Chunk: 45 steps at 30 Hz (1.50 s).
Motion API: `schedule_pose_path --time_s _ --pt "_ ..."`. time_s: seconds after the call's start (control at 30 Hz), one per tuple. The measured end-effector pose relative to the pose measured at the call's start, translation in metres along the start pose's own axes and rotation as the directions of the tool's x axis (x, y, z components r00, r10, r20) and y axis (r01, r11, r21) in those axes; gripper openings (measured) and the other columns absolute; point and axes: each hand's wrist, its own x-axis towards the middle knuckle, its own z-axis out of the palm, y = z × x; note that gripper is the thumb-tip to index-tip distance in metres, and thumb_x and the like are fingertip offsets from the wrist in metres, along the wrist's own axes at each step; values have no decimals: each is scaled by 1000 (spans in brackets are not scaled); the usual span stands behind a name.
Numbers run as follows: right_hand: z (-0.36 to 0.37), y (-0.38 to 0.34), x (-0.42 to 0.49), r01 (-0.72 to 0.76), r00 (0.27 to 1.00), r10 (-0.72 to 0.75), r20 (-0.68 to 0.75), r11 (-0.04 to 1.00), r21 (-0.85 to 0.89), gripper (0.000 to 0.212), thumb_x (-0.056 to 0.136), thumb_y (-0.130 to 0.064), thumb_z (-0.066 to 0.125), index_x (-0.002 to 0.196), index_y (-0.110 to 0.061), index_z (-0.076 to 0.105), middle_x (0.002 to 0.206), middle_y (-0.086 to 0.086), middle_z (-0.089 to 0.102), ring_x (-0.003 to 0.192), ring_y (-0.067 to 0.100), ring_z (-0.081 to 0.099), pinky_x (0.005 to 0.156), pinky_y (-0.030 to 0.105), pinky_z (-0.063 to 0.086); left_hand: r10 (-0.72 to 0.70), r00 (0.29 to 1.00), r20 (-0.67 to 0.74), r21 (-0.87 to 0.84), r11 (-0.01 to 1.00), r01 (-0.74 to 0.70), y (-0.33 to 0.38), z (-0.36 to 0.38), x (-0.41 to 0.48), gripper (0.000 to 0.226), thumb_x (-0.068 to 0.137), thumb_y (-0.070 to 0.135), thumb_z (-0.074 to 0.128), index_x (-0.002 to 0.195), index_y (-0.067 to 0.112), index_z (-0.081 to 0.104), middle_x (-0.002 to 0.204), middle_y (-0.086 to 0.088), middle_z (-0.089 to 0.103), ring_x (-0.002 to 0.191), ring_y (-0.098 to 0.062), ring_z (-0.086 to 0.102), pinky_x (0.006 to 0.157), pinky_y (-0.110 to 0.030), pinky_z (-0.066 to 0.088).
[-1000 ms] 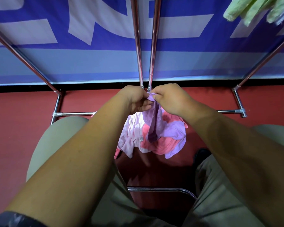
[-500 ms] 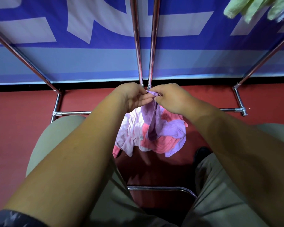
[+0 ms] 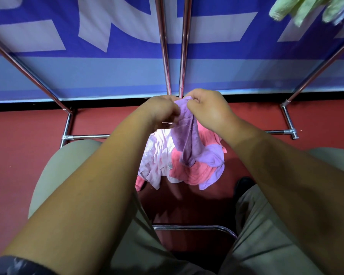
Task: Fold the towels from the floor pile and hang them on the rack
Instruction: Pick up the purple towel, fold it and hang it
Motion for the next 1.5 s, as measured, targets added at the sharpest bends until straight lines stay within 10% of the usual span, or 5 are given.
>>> schedule_pose_path --time_s 0.2,0.5,0.8,1.1,1.5 --pt "-8 -6 -3 -57 989 75 -125 988 141 21 100 -24 51 101 -26 72 89 -8 72 85 12 63 69 18 44 240 945 -220 612 789 -58 -14 -5 2 21 72 44 77 78 25 71 93 -7 71 88 -34 66 81 -36 58" --pt "-47 -11 -29 -234 911 338 -236 896 377 27 99 -12 40 103 -20 66 80 7 72 64 19 70 63 33 58 384 871 -308 227 918 -325 -14 -16 -35 29 92 18 81 79 18 56 78 -3 63 61 -16 52 63 -26 47" --pt "-137 -75 -45 -119 909 320 -266 812 572 34 96 -7 32 98 -25 61 57 11 65 52 25 68 54 37 57 676 659 -331 247 736 -631 70 -17 -121 24 98 36 69 82 18 63 77 -2 68 76 -21 67 88 -45 60" --pt "-248 -178 -82 67 887 127 -443 916 396 36 94 -9 35 106 -23 67 53 7 66 40 17 59 41 21 41 851 365 -377 409 507 -759 179 -16 -233 31 108 39 52 92 13 59 82 2 62 73 -9 50 68 -29 44" --pt "-340 -286 -103 305 810 -78 -582 903 303 32 78 -24 51 90 -30 80 82 -9 77 83 21 70 89 46 62 901 11 -433 616 305 -726 276 -57 -338 42 110 42 52 79 14 60 71 4 61 70 -11 51 65 -33 32"
